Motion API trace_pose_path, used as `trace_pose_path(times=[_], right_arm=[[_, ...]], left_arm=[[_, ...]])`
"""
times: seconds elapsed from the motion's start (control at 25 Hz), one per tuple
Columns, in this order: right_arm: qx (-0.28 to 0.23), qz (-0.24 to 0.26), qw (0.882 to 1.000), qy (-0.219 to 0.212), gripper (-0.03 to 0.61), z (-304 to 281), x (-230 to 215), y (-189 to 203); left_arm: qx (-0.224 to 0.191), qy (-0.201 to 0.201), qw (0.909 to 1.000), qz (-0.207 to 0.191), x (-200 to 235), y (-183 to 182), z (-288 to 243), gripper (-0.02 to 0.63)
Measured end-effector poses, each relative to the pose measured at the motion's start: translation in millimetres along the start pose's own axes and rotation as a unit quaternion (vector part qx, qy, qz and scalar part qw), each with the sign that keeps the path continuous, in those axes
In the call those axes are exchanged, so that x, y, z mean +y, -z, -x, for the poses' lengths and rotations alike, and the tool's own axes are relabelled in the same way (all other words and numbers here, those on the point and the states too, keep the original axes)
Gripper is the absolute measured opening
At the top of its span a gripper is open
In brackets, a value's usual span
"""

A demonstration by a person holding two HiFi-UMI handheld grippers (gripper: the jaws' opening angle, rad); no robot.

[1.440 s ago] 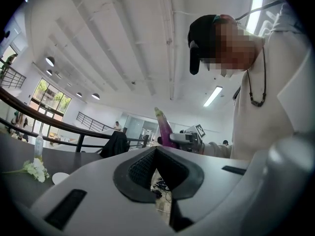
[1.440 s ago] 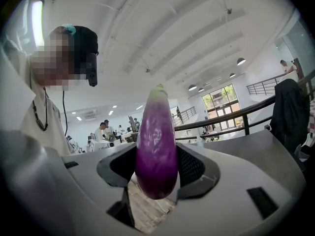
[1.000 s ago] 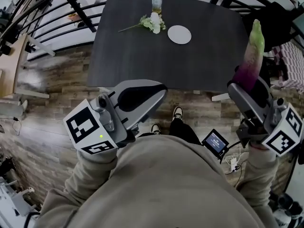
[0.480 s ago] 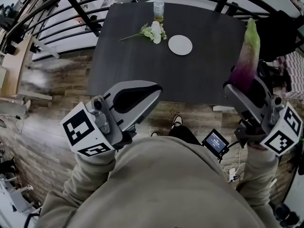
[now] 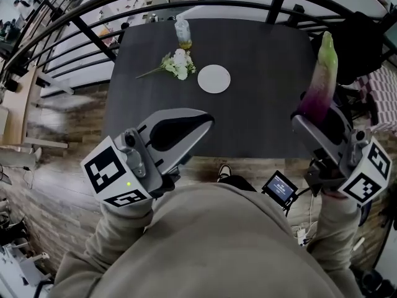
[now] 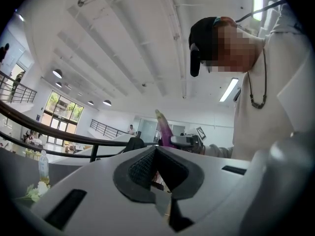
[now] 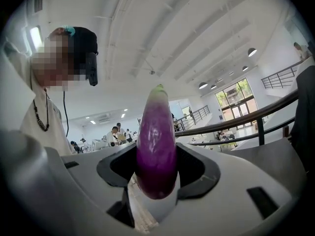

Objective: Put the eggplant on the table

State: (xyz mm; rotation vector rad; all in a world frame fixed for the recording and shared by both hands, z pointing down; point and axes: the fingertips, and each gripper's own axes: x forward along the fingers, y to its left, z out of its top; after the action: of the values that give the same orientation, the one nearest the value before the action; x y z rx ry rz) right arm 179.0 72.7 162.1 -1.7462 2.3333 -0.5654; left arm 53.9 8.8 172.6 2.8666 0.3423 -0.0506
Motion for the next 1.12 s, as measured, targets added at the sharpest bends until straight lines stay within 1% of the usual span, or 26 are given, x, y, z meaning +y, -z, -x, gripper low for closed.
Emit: trace_pose_path(times=[0.08,0.2,0.28,0.4,0.52,0.76,0.96,1.12], right_arm=[[-0.002,-0.001,1.000,-0.002,0.240,6,-10,-4],[-0.004,-0.005,1.000,-0.007,0.240,7,-13,-12],[0.000,-0.014,1.000,-0.004,0.240,5,-24,-22],[-0.002,-0.034,0.999,-0.002,0.241,9,-59,-28],[-0.014,-0.043,0.999,-0.001,0.240,16,-86,-22],[-0.026,-0.041,0.999,0.020,0.240,19,-90,-26],[-0.035,-0.030,0.998,0.040,0.240,19,-94,-38],[-0.036,-0.020,0.998,0.047,0.240,-4,-95,-50]], left_arm=[[0.002,-0.001,1.0000,-0.001,0,-3,-13,0.005],[0.001,-0.005,1.0000,0.001,-2,-16,-18,0.005],[0.007,-0.010,0.9999,0.009,7,-23,-28,0.005],[0.029,-0.012,0.9992,0.025,23,-15,-59,0.005],[0.041,-0.011,0.9989,0.018,33,-5,-80,0.005],[0.045,0.018,0.9987,0.017,39,-6,-90,0.005],[0.027,0.058,0.9980,-0.002,43,-24,-100,0.005],[0.024,0.060,0.9979,0.007,70,-27,-96,0.005]])
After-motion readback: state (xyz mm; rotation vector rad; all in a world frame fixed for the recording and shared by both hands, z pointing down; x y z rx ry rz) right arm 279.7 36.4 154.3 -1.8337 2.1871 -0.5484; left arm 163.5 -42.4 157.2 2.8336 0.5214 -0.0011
